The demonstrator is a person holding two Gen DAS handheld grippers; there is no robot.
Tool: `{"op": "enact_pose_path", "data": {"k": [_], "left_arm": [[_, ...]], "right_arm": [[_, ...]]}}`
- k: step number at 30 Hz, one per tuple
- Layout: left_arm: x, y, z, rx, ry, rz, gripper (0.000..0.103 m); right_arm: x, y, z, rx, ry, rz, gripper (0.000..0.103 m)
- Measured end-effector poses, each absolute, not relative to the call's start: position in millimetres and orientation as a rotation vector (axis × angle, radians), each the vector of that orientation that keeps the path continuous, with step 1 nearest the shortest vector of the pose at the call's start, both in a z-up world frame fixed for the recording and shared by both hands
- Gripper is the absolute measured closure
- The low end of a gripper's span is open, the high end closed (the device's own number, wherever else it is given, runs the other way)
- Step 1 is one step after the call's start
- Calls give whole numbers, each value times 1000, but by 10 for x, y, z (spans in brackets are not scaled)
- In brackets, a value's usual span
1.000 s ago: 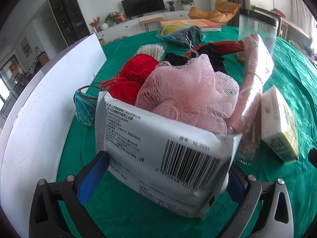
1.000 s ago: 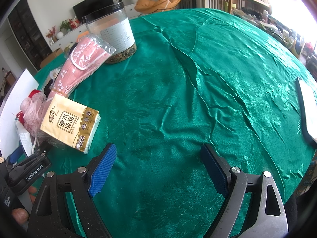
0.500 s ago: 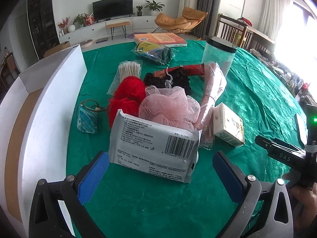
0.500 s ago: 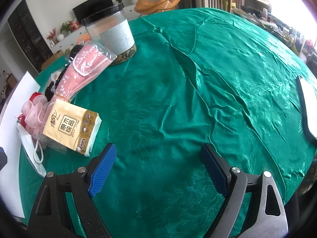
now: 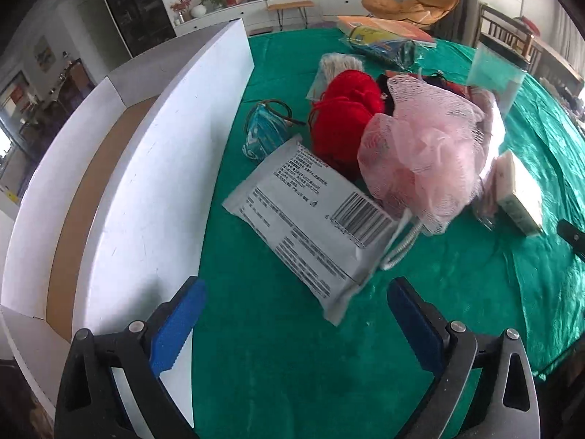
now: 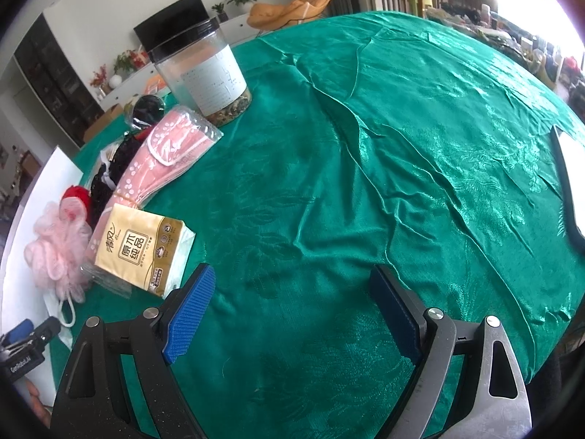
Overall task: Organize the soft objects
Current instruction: 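Grasp the white printed packet with the left tool while the right tool grasps the pink bath puff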
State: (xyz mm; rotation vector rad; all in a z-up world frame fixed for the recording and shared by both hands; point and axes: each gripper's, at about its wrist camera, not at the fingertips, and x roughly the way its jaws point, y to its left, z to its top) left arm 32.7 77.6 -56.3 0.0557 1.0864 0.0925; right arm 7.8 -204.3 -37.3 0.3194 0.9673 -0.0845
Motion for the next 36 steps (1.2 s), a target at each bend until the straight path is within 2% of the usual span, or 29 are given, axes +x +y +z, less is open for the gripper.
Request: {"op": "enact_pose_path", "data": {"k": [5,12,16,26,36], "left_arm": [[404,730,-509,-55,1073,-15,4],[851,950,-916,-300,1136,178,4],[965,919,-1004,-229,1117,253,0],[952,876,-1045,-141,1062,232,0],[879,907,-1000,-102,1123,145,1]], "right_arm": [[86,-2033,-377,313,969,-88,14],[90,-2037,-380,323,965,-85,14],[76,-2063,-381,334,961,-81,14],[74,-2073,-378,338,960,-79,14],[73,-2071,-381,337,960,-81,14]]}}
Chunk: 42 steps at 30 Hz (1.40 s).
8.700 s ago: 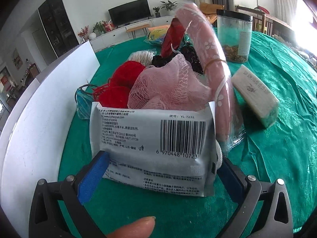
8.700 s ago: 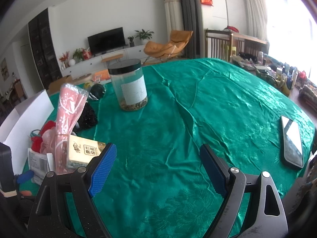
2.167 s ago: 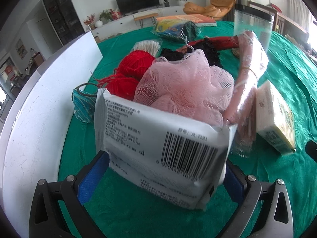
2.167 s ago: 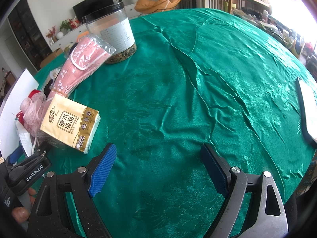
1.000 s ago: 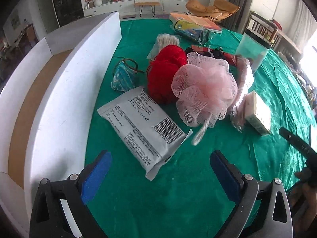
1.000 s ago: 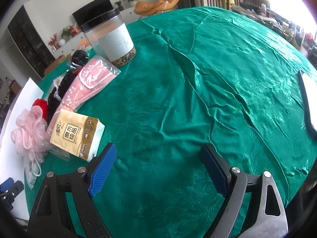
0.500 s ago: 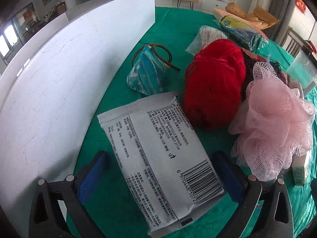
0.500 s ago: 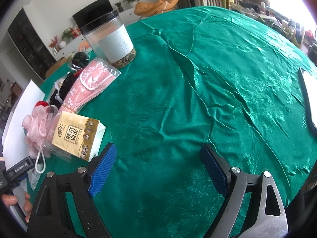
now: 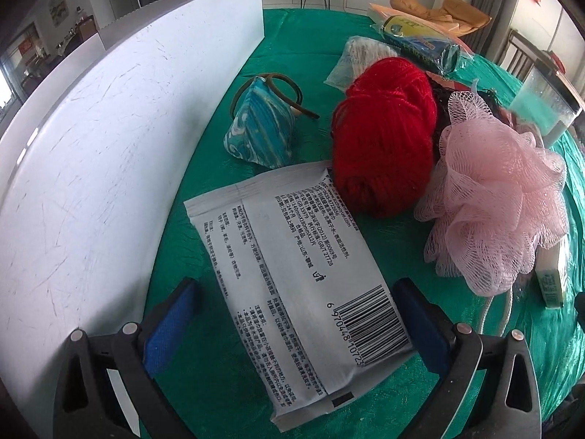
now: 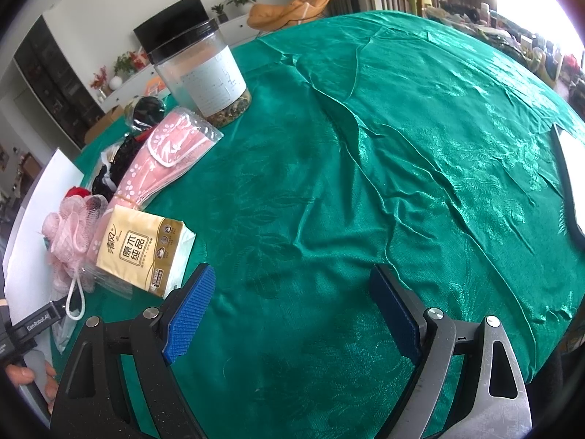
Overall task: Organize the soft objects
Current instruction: 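Grasp the white printed packet with the left tool while the right tool grasps the pink bath puff, then lift the packet and bath puff and carry both over the white box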
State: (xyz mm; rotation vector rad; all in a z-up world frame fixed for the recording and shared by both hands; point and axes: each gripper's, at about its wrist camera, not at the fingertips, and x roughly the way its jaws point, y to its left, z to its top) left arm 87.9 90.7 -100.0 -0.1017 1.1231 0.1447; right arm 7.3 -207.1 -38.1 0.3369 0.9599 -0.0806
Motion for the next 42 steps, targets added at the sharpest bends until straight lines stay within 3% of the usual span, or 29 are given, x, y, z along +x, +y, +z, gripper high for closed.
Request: {"op": "enact_pose_path", "data": {"k": [2,4,7,14,19,23,28,29,30,36,42], "left_arm": [[837,906,-993,-96,1102,135,4],[752,871,-937,-72,1072,107,23],[660,869,-900,-66,1078,58,27],[291,948,-793,-84,1060,-66,28],[150,988,-633,-104,1020,-98,28],[92,1042,-526,-127,1002,-112,28],[11,1112,-280,-168,968,-144,28],[-9,1139,-223,-176,957,-148,28],[-19,1168,-161,-188,945,-152,28],[-87,1535,250,-212,866,-126,28],[-88,1974,516,-122,800,51,28]], "right_arm": [[74,-2071,-382,334,961,-82,14],[74,-2070,-383,335,960,-82,14],[66,-2094,-382,350,955,-77,14],[20,-2100,-263,487,863,163,14],[265,-1425,82,159,842,395,14],[487,-859,337,140,848,634,15],[900,-95,0,-61,958,603,17],[943,-35,-90,-66,992,620,25],[994,5,-173,-83,1036,613,81],[901,-425,437,99,916,521,84],[561,-112,1263,41,766,664,84]]}}
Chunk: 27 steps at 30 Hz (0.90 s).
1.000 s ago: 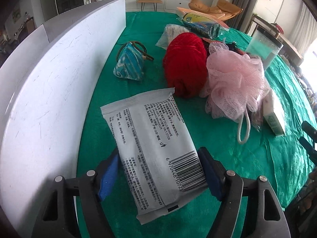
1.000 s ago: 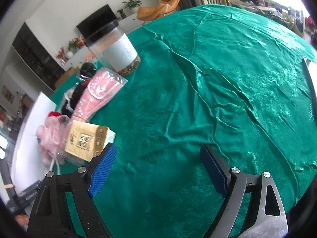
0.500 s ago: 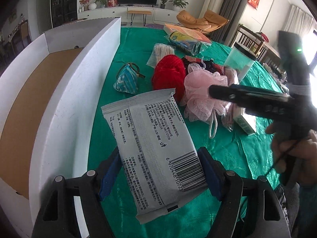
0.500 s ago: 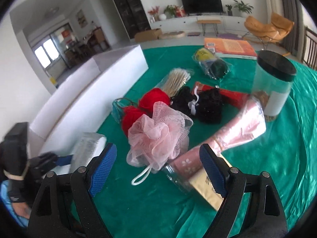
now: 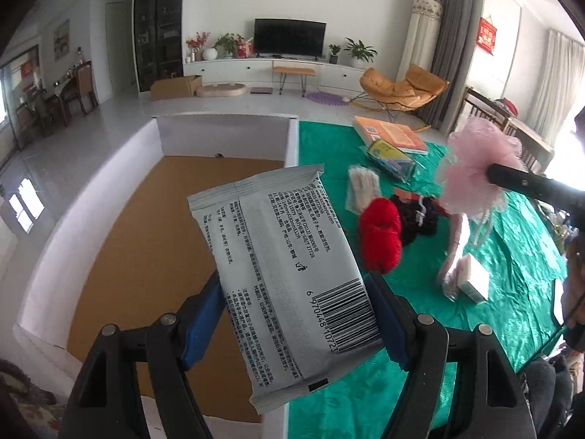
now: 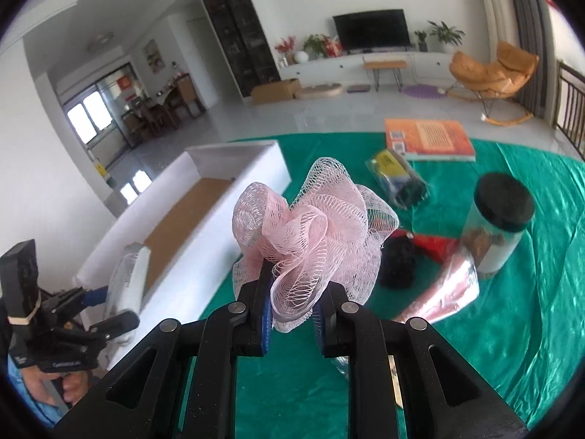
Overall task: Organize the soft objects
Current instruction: 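Lift the packet and bath puff and carry both over the white box, then open the left tool and right tool to drop packet and puff into the box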
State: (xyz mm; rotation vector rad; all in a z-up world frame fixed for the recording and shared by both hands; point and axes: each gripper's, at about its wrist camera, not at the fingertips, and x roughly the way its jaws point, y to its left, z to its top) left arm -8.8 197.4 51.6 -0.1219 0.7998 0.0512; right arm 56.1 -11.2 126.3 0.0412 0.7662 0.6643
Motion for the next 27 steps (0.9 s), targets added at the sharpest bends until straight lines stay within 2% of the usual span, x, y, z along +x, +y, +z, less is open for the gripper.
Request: {"op": "enact_pose_path", "data": {"k": [15,17,18,19,20,21,27], "left_arm": [[-94,2676,370,5,830,320,28],[-89,2740,311,40,845,395,27],[-80,2768,280,57,853,436,26],[-68,2787,246,72,860,466,17],[-60,2806,221,79,863,486,10],[-60,2827,206,75,857,497,0],[-91,2664,271,-27,803,372,0]], "right_arm": [[39,1187,1439,-1,800,948,81],[-24,1393,1414,16,824,979,74],[-31,1478,1377,28,839,982,59],[-24,1551,1326,43,863,998,42],[-17,1588,1273,57,884,1009,19],[-6,1590,1230,61,894,1002,21],[14,972,940,54,876,823,21]]}}
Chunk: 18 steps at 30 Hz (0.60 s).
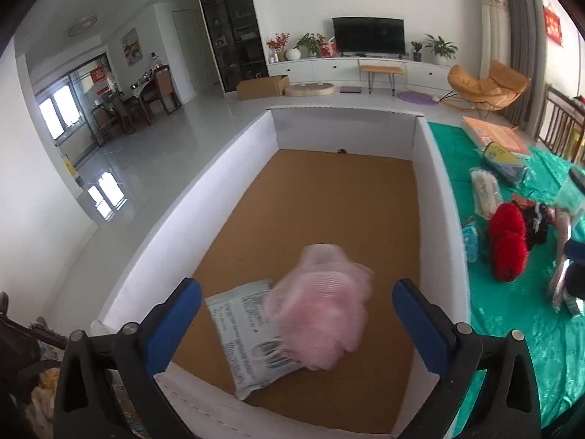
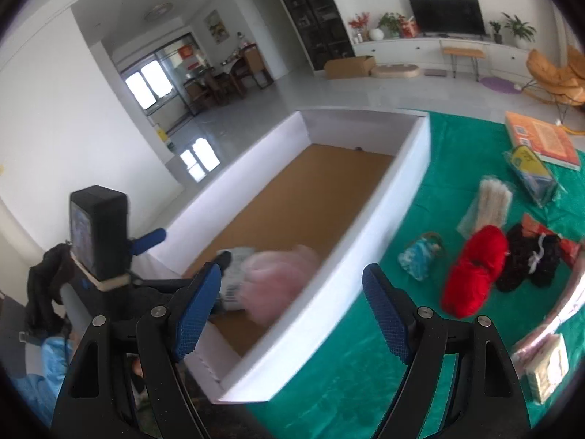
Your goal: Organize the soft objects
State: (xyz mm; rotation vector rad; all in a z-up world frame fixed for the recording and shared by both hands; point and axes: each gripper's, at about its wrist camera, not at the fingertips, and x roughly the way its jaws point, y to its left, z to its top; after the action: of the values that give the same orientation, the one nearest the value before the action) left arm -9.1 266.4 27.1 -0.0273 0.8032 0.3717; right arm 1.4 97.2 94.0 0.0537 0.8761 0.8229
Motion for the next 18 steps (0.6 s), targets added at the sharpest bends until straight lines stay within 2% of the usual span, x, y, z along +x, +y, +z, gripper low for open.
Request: {"op": "enact_pose_path", "data": {"k": [4,9,11,16,18], "left_arm": [[-95,2227,377,-44,750,209,0],[-36,1445,364,3,776,13,0],[-38,1117,311,33,800,-55,0],[11,499,26,93,881,-177,0],[77,382,-132,105,921,-188,0]], "right_arm": [[52,290,426,133,1004,693,21],[103,-409,-194,251,1143,581,21],[173,-758,-265,303,1061,495,24],[247,-1992,-206,381,807,-200,20],[112,-2390,-204,467,776,-293,20]]}}
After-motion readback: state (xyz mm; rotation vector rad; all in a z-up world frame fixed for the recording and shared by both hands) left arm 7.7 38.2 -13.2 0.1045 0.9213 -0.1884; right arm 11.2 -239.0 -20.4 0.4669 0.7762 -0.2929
